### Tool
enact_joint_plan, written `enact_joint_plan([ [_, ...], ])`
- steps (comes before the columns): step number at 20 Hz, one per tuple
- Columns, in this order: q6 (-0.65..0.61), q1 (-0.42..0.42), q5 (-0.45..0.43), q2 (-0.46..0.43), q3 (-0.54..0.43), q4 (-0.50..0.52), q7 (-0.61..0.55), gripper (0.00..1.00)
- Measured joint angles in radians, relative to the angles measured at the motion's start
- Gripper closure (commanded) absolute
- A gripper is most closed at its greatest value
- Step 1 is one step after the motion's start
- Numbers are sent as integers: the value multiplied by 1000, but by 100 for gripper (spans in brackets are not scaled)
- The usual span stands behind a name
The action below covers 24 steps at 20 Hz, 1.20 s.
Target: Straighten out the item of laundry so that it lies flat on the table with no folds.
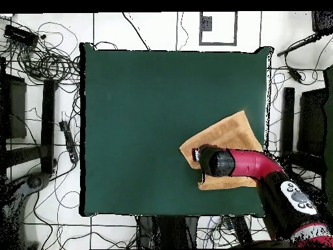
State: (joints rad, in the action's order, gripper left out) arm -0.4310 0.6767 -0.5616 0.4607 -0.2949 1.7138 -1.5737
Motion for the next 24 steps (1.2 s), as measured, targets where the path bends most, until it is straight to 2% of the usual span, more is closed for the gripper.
enact_joint_plan([
  [24,14,-44,9,3,41,-8,0,0],
])
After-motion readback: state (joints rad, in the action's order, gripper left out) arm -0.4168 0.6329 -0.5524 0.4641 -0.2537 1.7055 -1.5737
